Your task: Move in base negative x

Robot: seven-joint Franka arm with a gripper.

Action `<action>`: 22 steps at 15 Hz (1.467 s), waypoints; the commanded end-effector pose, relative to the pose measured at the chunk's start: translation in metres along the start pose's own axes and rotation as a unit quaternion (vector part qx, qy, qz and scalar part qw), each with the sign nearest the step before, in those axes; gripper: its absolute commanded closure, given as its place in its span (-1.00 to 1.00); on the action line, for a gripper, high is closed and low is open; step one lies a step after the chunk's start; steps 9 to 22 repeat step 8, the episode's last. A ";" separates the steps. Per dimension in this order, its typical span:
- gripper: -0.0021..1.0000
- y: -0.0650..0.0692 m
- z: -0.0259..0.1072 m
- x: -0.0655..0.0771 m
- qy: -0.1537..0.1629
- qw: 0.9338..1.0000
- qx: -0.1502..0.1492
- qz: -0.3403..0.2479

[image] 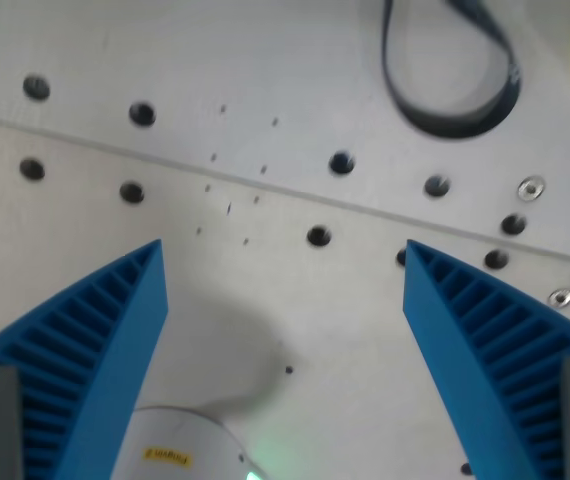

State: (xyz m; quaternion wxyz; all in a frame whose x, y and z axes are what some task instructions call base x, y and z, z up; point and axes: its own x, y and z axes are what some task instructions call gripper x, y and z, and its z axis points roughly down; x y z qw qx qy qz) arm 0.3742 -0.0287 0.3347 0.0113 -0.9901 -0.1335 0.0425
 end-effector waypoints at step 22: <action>-1.00 -0.033 0.010 -0.056 0.037 0.999 -0.016 0.006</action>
